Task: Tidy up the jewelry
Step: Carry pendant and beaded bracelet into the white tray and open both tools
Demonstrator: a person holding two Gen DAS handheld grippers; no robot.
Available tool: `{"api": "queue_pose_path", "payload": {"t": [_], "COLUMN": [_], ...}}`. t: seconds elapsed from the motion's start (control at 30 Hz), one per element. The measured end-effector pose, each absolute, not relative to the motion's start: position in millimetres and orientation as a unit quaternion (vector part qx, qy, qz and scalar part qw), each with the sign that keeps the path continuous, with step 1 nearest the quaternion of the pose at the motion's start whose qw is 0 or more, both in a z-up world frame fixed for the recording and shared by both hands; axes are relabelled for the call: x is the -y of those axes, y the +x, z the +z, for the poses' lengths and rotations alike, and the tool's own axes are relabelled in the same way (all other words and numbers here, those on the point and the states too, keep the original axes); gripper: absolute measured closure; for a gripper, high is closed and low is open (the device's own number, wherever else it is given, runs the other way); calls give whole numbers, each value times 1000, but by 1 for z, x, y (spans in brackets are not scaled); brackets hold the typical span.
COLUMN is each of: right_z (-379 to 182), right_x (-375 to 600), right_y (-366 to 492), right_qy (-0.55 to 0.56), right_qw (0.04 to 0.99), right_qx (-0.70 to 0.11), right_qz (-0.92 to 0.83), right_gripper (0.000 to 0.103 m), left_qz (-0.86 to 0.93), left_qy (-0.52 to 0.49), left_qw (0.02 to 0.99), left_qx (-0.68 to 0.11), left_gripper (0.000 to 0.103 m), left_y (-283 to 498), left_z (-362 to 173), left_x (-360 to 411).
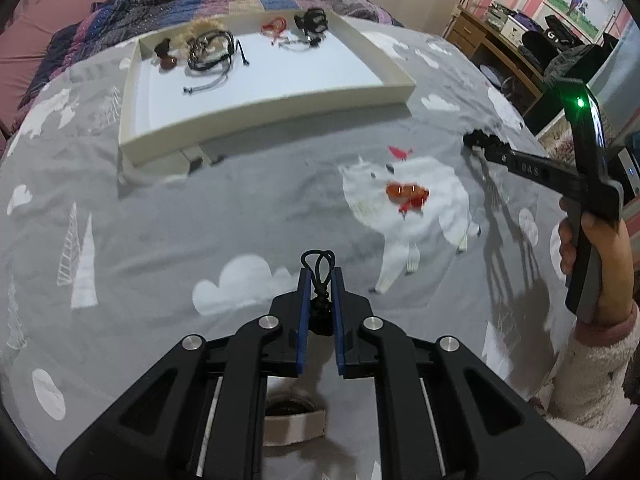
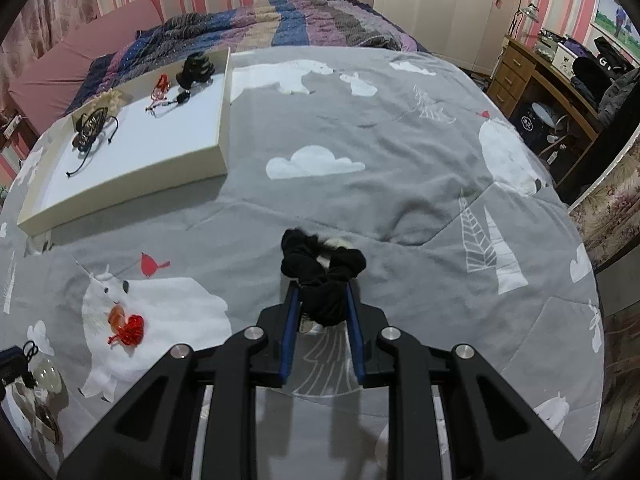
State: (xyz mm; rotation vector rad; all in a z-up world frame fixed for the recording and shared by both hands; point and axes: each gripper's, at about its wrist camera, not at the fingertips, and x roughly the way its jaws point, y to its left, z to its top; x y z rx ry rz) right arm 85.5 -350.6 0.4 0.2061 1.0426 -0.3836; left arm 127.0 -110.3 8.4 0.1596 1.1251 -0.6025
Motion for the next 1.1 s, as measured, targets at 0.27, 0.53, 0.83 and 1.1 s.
{"api": "queue_pose_path", "payload": {"t": [0.27, 0.53, 0.83, 1.1], "right_z": [39, 80, 97, 83], "right_x": [345, 331, 309, 295], "right_y": [96, 129, 186, 241], "right_qy": [81, 66, 56, 53], "right_qw": [864, 887, 900, 901], "right_qx": [-465, -431, -413, -419], "right_qz": [-174, -156, -124, -97], "right_gripper": [80, 80, 80, 80], "left_qz": [-279, -253, -221, -212], "left_qy": [75, 58, 39, 17], "left_qw": [819, 848, 854, 854], "left_qx": [-496, -463, -469, -475], "left_gripper": [95, 96, 97, 100], "left_y": [149, 201, 272, 326], "left_z": [42, 78, 78, 57], "left_x": [122, 126, 120, 119]}}
